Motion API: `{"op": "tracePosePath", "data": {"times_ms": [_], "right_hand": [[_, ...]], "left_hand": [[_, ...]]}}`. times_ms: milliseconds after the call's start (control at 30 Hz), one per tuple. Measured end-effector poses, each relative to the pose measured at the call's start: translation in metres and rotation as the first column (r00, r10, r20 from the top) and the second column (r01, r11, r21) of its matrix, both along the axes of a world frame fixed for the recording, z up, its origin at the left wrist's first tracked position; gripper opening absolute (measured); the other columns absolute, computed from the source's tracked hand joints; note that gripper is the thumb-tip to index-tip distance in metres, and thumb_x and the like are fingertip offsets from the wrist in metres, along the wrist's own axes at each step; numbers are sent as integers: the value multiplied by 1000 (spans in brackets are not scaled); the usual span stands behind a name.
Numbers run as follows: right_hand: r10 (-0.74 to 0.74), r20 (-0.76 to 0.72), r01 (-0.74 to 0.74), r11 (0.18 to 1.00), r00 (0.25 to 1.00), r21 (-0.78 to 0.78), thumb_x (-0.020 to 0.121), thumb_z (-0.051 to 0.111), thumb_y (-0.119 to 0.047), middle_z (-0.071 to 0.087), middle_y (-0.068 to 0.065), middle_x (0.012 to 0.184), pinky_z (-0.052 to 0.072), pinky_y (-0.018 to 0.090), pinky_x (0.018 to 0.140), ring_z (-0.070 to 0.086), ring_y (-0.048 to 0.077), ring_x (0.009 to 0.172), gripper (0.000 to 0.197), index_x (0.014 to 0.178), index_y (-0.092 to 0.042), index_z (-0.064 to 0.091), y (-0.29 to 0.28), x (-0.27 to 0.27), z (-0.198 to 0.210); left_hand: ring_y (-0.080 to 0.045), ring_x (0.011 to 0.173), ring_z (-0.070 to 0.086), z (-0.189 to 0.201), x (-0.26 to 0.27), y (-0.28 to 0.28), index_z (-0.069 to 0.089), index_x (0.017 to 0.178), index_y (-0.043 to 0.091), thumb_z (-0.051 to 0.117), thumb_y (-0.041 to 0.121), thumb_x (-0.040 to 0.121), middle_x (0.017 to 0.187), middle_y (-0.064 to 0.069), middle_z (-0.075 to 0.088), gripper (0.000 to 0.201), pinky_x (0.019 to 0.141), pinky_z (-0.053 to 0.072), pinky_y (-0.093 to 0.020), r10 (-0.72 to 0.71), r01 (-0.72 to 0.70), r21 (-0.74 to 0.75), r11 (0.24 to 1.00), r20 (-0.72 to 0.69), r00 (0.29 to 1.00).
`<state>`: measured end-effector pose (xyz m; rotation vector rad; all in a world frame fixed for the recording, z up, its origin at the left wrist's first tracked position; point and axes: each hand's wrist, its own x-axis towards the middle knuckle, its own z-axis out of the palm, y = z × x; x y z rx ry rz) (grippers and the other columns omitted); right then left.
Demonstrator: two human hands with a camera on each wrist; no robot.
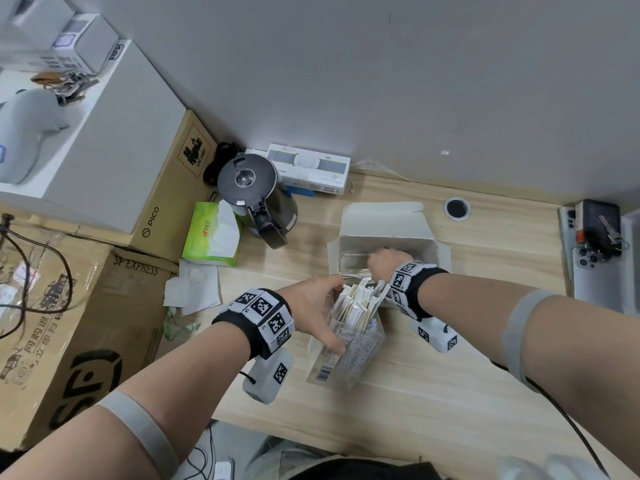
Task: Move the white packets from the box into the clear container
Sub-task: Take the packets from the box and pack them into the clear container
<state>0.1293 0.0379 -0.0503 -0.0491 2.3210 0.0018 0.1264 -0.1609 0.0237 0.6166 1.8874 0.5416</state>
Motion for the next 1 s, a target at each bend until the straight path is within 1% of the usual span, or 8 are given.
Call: {"op": "tracePosePath", "data": {"times_ms": [133, 267, 400, 567, 700, 833, 933, 1000], "right_hand": [[71, 53, -74, 995, 996, 67, 95, 48, -2, 39, 18, 138, 44, 57, 98, 38, 38, 130, 38, 132, -2, 55, -3, 5, 2], [114, -13, -113, 991, 993, 66, 85, 68, -8, 42, 15, 134, 50, 46, 93, 44, 33, 126, 45, 129, -5, 56, -3, 12, 9], [77, -34, -76, 996, 996, 40, 86, 67, -9, 47, 15, 131, 50, 44, 89, 49, 33, 122, 50, 132, -4, 49, -4, 12, 16], [50, -20, -50, 998, 999, 28, 87, 64, -13, 55, 12, 124, 51, 42, 83, 57, 30, 114, 38, 124, -8, 59, -5, 10, 21], [51, -5, -51, 999, 999, 9, 86, 64, -12, 55, 11, 123, 51, 41, 83, 57, 30, 113, 37, 123, -8, 59, -5, 8, 24], [69, -31, -70, 997, 997, -28, 86, 64, -9, 65, 7, 103, 49, 35, 66, 63, 27, 87, 28, 113, -9, 55, -3, 10, 24], [96, 13, -95, 994, 995, -51, 88, 61, -10, 55, 5, 76, 41, 28, 53, 49, 21, 60, 10, 98, -9, 60, -2, 10, 19], [92, 31, -90, 994, 995, -63, 89, 60, -11, 48, 6, 64, 32, 23, 44, 38, 16, 48, 7, 86, -11, 55, -1, 9, 17]], "left_hand": [[-2, 88, 59, -1, 0, 0, 48, 117, 29, 99, 33, 57, 106, 16, 60, 79, 70, 45, -17, 2, -2, 5, 1000, 1, 1000], [1, 86, 59, -1, 0, 0, 49, 120, 27, 99, 33, 57, 107, 16, 60, 81, 69, 45, -17, 4, -4, 13, 1000, 2, 1000], [-5, 95, 61, -3, 1, -1, 50, 127, 24, 99, 36, 55, 111, 14, 61, 88, 78, 51, -21, 19, -19, 17, 1000, 1, 1000], [-8, 103, 63, -3, 1, -2, 49, 131, 23, 99, 37, 53, 116, 13, 62, 94, 91, 55, -31, 27, -27, 16, 1000, 22, 999], [-9, 106, 62, -4, 0, -1, 48, 133, 22, 99, 39, 52, 119, 13, 62, 96, 93, 54, -31, 24, -24, 11, 1000, 18, 1000], [-11, 106, 63, -5, -1, -1, 48, 131, 23, 99, 40, 51, 119, 11, 62, 96, 93, 54, -31, 19, -19, 3, 1000, 16, 1000], [-10, 104, 60, -7, -1, -1, 47, 133, 21, 99, 39, 53, 120, 11, 61, 97, 87, 50, -24, 24, -24, 2, 1000, 16, 1000], [-12, 107, 59, -8, -1, -1, 46, 135, 20, 98, 42, 51, 124, 8, 60, 101, 89, 49, -25, 14, -14, -4, 1000, 6, 1000]]}}
